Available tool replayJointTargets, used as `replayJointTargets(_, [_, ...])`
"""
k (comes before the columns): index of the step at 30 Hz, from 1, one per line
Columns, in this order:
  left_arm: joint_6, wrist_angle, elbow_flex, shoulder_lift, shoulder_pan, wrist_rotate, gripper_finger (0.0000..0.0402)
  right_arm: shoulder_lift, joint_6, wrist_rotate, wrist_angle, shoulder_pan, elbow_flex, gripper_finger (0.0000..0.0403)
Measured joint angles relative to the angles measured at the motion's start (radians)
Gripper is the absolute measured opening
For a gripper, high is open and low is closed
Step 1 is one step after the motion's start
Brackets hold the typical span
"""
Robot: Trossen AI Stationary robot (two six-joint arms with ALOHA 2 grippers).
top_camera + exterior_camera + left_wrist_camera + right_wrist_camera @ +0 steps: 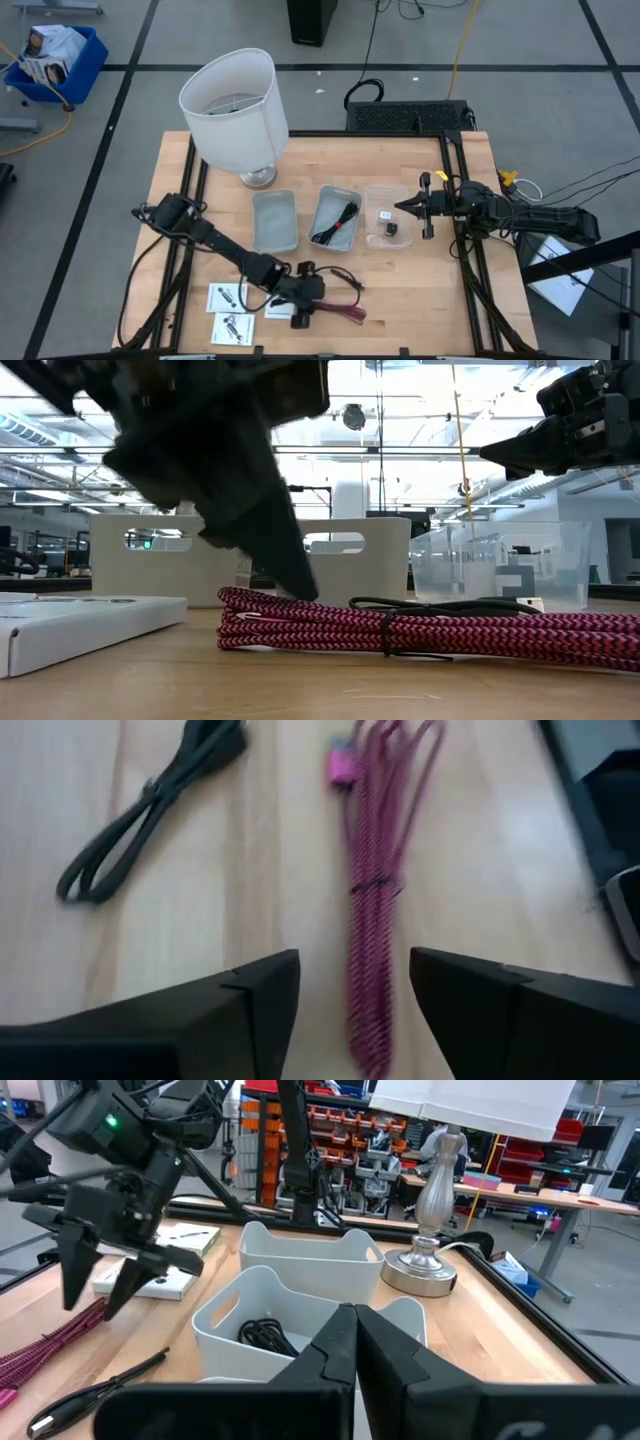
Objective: Pick and place items into bin
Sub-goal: Put the pink charger cable into the right gray bin
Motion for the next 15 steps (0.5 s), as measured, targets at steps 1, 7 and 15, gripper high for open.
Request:
replayJointTargets(1, [0.004, 0.015, 0.001, 0.000, -0.001, 0.004, 0.0199, 0.000, 0.000, 0.000, 0.000, 0.000, 0.000, 0.0000])
replayJointTargets(7, [0.047, 0.089, 0.003, -0.001, -0.008, 0.063, 0.0200, 0.000, 0.000, 0.000, 0.000, 0.000, 0.000, 0.0000])
replayJointTargets(15, [0.104, 0.052, 0.003, 0.026, -0.022, -0.004, 0.0200, 0.000, 0.000, 0.000, 0.000, 0.000, 0.000, 0.0000])
